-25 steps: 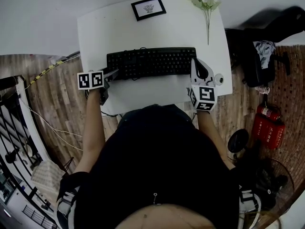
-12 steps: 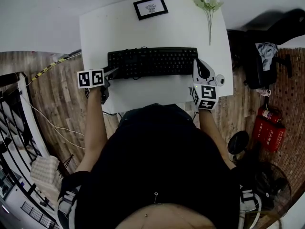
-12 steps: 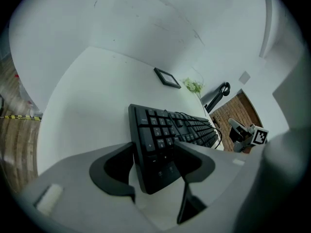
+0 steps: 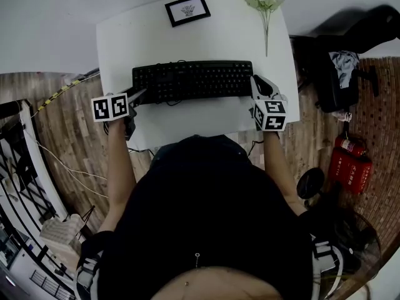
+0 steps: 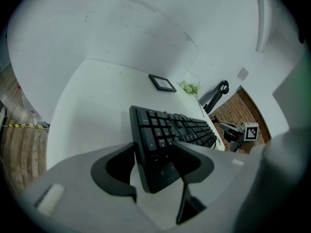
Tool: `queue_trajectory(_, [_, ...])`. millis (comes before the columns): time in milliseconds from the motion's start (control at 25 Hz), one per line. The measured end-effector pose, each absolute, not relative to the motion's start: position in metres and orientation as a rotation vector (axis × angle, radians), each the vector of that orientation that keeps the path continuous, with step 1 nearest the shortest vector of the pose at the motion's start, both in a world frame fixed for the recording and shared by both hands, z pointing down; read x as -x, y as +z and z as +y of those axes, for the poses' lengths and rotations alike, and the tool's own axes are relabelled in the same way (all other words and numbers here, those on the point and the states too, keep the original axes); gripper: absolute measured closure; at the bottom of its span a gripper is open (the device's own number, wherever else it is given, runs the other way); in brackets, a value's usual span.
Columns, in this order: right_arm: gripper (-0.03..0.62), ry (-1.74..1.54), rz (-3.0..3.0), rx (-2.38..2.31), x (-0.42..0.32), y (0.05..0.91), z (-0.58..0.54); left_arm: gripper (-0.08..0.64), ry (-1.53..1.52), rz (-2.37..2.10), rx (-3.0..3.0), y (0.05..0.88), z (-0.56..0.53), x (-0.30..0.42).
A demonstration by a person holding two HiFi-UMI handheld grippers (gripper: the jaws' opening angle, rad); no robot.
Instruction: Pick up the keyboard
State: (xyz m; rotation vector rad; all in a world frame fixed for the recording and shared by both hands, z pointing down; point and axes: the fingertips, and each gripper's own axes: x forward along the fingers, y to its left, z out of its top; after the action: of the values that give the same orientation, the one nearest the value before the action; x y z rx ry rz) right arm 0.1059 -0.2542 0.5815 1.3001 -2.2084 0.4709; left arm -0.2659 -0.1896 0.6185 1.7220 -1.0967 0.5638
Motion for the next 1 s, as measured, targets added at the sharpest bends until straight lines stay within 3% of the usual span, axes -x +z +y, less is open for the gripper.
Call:
queue_trajectory(120, [0.575, 0.625, -2.187, -1.216, -0.12, 0.597, -0.259, 0.31, 0.574, -1.098, -1.716, 0.619, -0.189, 0.262])
queue_trajectory(200, [0.429, 0.741, -2.156, -1.146, -0.126, 0.609, -0.26, 0.31, 0.578, -1.098, -1.716, 0.62, -0.19, 0.26])
queue_trajectory(480, [0.326, 1.222, -2.011, -0.905, -0.115, 0.644, -0.245, 0.311, 0.587, -1.106, -1.715, 0.619, -0.189, 0.263])
queue_trajectory(1000, [0.31, 1.429, -1.911, -0.854, -0.105, 0.659, -0.243, 0.311, 0.592, -1.098, -1.705, 0.622, -0.188, 0.263])
